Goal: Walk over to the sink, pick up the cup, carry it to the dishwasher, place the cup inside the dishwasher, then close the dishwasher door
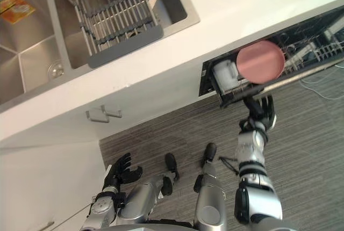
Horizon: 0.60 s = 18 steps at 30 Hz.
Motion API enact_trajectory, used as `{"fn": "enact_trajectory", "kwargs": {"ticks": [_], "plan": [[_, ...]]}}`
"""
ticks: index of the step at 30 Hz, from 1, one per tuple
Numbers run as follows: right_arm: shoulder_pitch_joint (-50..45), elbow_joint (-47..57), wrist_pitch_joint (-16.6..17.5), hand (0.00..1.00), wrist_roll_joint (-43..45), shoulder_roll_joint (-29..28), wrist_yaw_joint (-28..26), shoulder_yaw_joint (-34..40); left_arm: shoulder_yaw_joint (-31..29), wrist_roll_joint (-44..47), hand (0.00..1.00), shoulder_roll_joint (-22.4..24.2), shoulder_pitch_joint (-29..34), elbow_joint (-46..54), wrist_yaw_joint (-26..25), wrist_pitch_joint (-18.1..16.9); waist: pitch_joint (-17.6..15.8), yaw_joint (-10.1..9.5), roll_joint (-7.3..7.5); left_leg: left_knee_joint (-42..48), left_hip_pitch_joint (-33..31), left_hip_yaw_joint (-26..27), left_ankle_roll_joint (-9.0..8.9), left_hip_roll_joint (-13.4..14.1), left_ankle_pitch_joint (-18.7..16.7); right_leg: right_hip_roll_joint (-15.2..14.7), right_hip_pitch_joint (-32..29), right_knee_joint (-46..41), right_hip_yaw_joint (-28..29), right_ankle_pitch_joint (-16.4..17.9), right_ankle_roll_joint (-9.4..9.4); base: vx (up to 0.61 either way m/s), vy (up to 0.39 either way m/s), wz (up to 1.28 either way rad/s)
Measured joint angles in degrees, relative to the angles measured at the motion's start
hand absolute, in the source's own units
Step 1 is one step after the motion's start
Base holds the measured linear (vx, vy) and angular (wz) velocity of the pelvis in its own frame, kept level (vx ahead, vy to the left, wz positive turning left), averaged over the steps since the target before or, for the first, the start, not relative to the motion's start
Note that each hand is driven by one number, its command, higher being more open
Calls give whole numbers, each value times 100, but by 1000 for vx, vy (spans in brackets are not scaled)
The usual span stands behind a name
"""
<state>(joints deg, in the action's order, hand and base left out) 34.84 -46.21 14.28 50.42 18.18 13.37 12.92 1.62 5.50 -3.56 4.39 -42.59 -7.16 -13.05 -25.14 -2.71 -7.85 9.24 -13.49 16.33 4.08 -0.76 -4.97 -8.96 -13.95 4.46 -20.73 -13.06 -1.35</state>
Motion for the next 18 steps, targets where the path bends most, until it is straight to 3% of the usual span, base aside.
{"fn": "enact_trajectory", "kwargs": {"ticks": [2, 6, 11, 15, 18], "plan": [[393, -59, -57, 90, -2, 101, 22, -94, -1, 0, 90, -16, 0, 6, 0, -11, -68, -87, -24, 25, -31, -76, 3, 9, 50, 19, 20, 36, -66, -25, 26, -18, -2, 23], [873, -244, -550, 90, -218, 545, 60, -551, -1, 3, 90, -23, -1, 55, 16, -18, -92, -188, -35, 109, -151, -221, 45, 46, 86, 80, 17, 38, -183, -26, 32, 36, 8, 15], [832, -354, -921, 90, -1530, 732, 164, -904, 1, 2, 90, -78, -6, 111, 19, -62, -166, -70, 81, 109, -84, -329, 43, 63, 78, 98, 127, 38, -133, -28, 30, 57, 50, 8], [442, -253, -922, 90, -2360, 862, 85, -1214, 5, 1, 90, -54, -6, -10, 16, -86, -169, 38, 95, 107, 38, -393, 30, 61, 71, 97, 281, 39, -122, -21, 21, 8, 45, 8], [-420, 655, -808, 90, -3025, 833, -203, -1282, 4, 1, 90, -103, -6, -60, 12, -84, -102, 67, 224, 96, 163, -380, -10, 48, 50, 80, 402, 42, -32, 80, -72, -5, 28, -1]]}}
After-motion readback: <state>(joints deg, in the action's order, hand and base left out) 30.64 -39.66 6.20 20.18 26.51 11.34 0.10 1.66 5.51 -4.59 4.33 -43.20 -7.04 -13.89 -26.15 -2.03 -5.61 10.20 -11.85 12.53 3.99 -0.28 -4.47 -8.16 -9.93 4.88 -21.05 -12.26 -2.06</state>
